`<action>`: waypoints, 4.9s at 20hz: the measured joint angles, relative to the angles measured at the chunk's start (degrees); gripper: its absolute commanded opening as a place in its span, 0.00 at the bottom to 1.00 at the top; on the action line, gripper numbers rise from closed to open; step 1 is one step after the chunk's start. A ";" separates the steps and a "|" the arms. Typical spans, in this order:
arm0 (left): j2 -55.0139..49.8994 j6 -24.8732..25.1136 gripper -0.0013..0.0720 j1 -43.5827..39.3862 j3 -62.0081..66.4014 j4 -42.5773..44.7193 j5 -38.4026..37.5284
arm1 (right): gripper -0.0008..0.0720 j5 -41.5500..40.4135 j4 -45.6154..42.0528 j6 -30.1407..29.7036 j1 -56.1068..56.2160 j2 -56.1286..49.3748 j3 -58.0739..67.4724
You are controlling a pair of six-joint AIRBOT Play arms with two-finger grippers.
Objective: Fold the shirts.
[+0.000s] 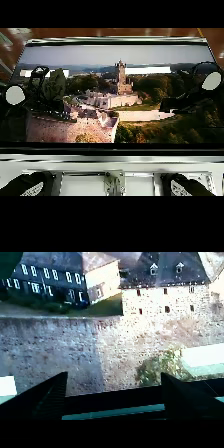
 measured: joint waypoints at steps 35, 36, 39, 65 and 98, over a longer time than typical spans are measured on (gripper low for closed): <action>-43.52 -11.37 0.99 25.62 29.64 7.26 9.77 | 0.96 -3.43 3.37 -0.17 0.00 -0.07 0.00; -45.29 -11.61 0.99 25.92 30.36 7.15 10.34 | 0.96 -3.63 3.41 -0.17 0.00 -0.07 0.00; -48.83 -12.74 0.43 26.64 31.45 6.91 11.23 | 0.96 -4.09 4.28 -0.17 0.00 -0.07 0.00; -10.32 -6.88 0.07 -25.90 36.94 -8.20 10.01 | 0.96 2.05 -8.87 -3.48 0.00 20.28 6.86; -26.64 1.62 0.99 -14.71 -9.29 -45.00 22.75 | 0.95 -1.09 0.22 -13.11 -28.20 -13.94 -8.37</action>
